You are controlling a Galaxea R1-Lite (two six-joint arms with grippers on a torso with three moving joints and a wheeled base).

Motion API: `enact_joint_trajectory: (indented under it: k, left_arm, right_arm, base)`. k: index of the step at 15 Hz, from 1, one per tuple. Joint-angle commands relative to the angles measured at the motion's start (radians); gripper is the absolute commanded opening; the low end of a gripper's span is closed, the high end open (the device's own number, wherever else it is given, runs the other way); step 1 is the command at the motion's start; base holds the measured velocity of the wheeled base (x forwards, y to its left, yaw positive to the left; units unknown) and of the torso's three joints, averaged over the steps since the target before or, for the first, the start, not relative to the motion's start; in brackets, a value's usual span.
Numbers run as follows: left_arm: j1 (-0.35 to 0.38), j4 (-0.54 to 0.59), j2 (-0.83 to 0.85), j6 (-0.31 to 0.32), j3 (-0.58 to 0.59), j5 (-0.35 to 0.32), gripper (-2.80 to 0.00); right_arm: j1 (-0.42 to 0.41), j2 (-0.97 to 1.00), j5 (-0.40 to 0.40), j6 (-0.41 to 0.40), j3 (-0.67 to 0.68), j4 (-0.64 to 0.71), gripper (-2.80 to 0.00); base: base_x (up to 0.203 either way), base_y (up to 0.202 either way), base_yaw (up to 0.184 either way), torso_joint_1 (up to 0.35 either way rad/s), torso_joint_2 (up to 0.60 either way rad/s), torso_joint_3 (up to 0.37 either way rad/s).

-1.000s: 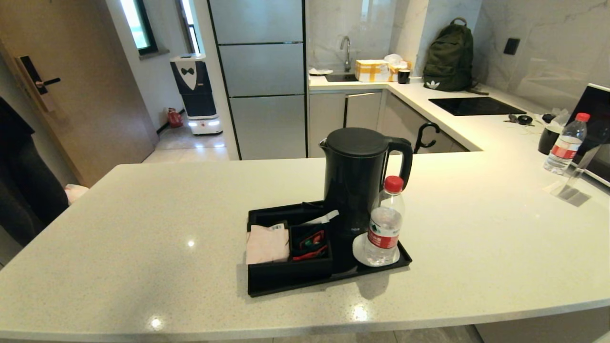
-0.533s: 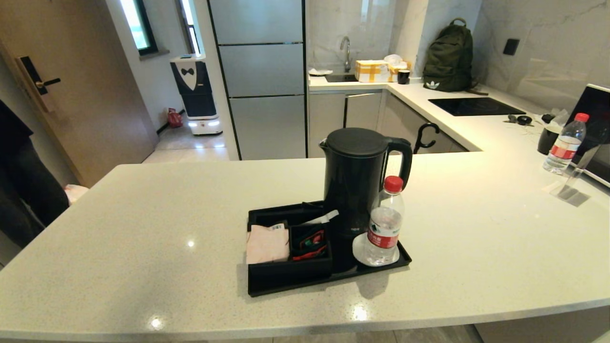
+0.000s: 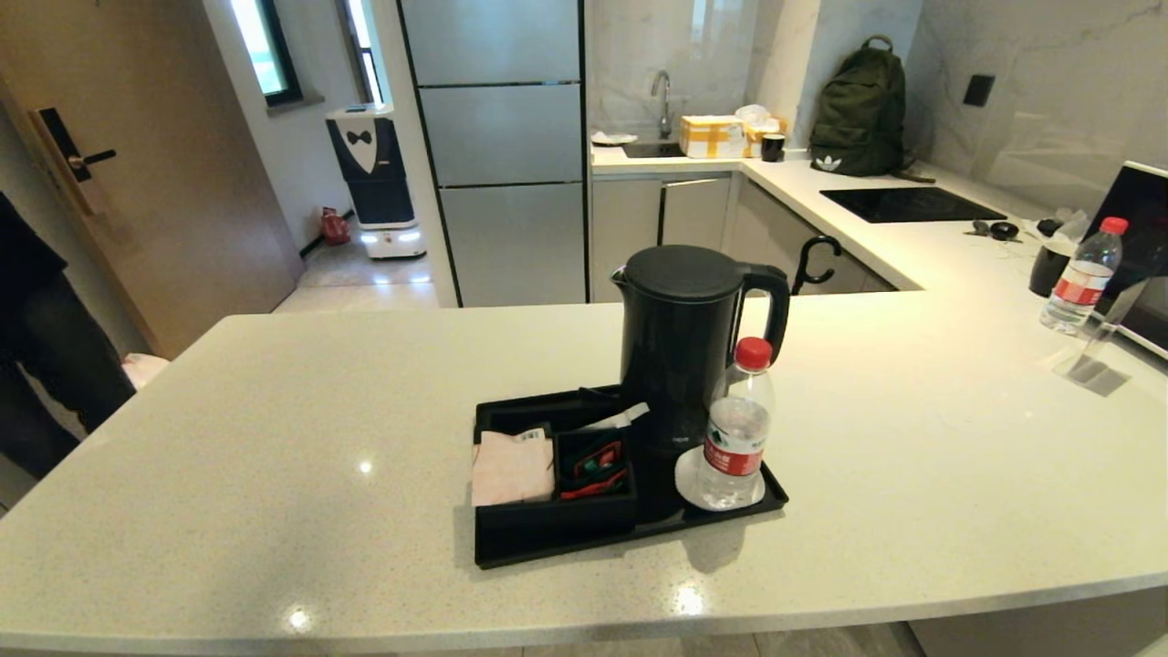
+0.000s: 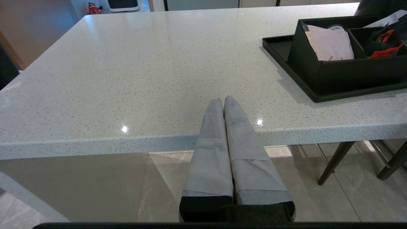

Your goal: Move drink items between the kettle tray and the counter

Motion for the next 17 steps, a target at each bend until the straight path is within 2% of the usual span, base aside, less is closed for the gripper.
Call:
enact_joint_trajectory:
  k: [1,7,11,17]
  left_arm:
    - [0.0,0.0,0.001,0.001,0.0,0.0,-2.8]
    - [0.0,0.0,0.001,0.0,0.0,0.0,-2.8]
    - [0.0,0.0,0.001,0.001,0.0,0.0,-2.8]
    - [0.0,0.0,0.001,0.001,0.0,0.0,-2.8]
  right_arm:
    - [-0.001,-0.011,0.103,0.002,0.018,0.12,-2.8]
    - [-0.001,-0.011,0.097,0.012,0.02,0.114,-2.8]
    - [-0.001,-0.011,0.079,0.07,0.02,0.113,-2.8]
    - [-0.001,-0.011,0.079,0.074,0.02,0.112,-2.8]
  base:
    - [0.0,0.0,0.0,0.0,0.0,0.0]
    - [0.0,0.0,0.0,0.0,0.0,0.0]
    - [0.0,0.0,0.0,0.0,0.0,0.0]
    - [0.0,0.0,0.0,0.0,0.0,0.0]
